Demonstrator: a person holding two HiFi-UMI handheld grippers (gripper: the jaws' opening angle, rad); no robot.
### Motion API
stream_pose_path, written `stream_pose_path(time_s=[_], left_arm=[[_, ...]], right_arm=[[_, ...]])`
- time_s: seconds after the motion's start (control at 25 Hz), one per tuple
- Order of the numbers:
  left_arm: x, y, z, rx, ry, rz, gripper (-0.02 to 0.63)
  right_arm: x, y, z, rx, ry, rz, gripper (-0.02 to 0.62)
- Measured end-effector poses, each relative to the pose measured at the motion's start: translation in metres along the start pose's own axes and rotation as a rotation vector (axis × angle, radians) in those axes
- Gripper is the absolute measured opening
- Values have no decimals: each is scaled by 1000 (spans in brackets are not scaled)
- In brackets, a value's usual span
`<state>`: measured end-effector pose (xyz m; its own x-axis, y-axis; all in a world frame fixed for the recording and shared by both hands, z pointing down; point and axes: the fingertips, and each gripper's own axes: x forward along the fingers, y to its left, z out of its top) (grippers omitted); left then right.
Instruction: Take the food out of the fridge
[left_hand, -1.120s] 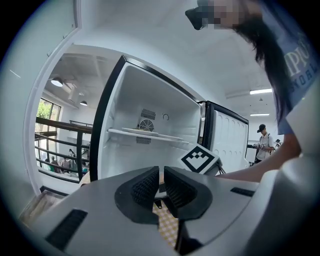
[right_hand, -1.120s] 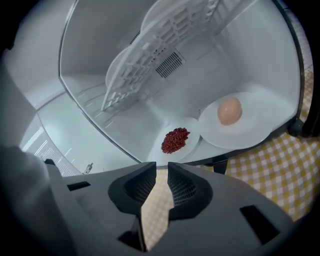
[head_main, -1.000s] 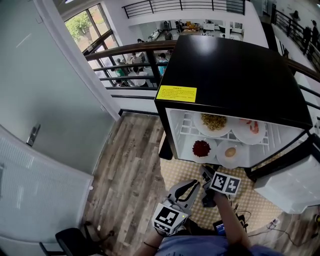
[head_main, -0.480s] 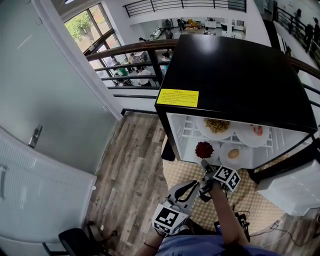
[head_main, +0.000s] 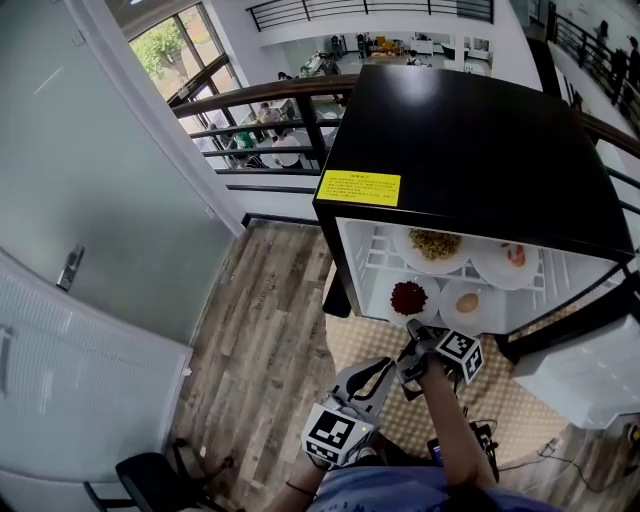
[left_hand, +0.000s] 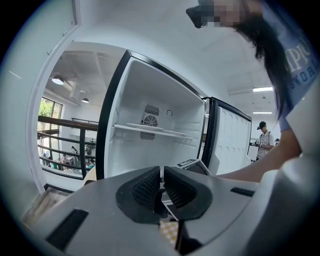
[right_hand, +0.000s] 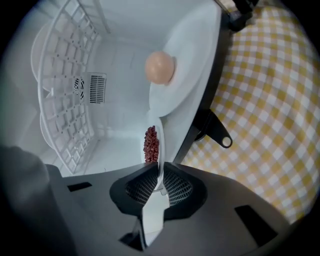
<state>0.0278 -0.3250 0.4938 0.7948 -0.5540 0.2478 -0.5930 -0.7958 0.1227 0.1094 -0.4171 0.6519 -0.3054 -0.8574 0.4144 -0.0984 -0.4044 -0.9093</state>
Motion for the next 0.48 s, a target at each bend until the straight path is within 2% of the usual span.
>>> stream_pose_path(time_s=[0.48], left_arm=[[-13,1,-1,1,-2,19,32]], right_arm=[[-7,-4,-12,-12,38,57,58]])
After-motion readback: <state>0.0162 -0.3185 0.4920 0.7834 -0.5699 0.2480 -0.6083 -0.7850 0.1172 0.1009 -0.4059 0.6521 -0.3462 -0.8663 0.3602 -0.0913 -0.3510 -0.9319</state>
